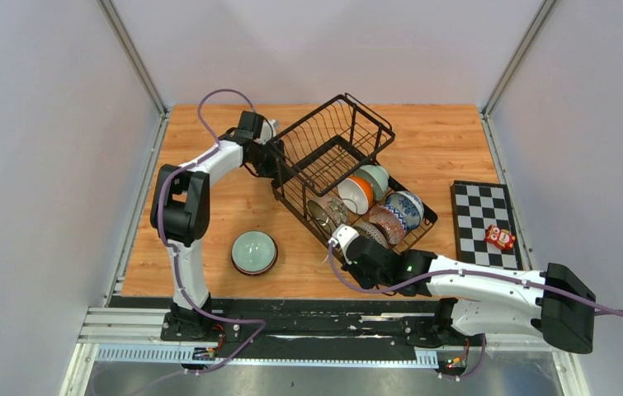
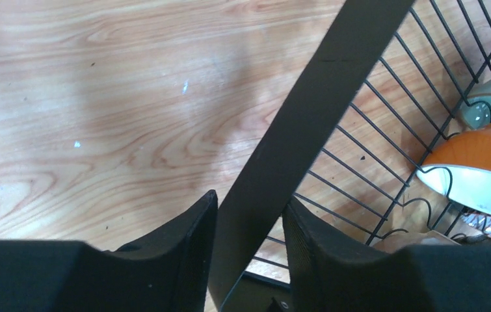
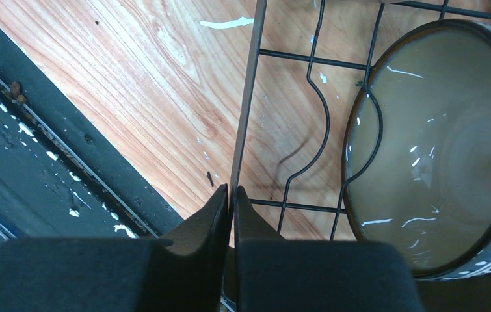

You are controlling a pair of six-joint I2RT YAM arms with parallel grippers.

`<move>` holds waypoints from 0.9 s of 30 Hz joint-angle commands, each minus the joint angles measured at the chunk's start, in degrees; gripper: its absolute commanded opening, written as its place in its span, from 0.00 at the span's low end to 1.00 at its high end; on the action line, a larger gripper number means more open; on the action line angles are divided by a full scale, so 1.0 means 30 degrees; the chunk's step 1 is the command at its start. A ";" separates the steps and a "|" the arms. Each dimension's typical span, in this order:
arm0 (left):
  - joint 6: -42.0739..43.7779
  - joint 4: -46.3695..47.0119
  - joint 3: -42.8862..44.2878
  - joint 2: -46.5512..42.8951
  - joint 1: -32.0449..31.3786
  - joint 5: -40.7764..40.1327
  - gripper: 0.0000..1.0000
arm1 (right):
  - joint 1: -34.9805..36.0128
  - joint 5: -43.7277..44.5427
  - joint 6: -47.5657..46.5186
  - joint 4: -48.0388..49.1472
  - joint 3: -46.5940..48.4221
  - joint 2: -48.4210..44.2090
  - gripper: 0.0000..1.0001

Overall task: Load the bowls into the dish rack
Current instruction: Adjust the dish rack at the center of the board.

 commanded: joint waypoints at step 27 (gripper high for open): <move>-0.0173 0.0226 -0.1111 -0.0621 -0.0688 -0.3496 0.00 | 0.2687 0.1535 0.3059 0.1004 0.0817 -0.0421 0.03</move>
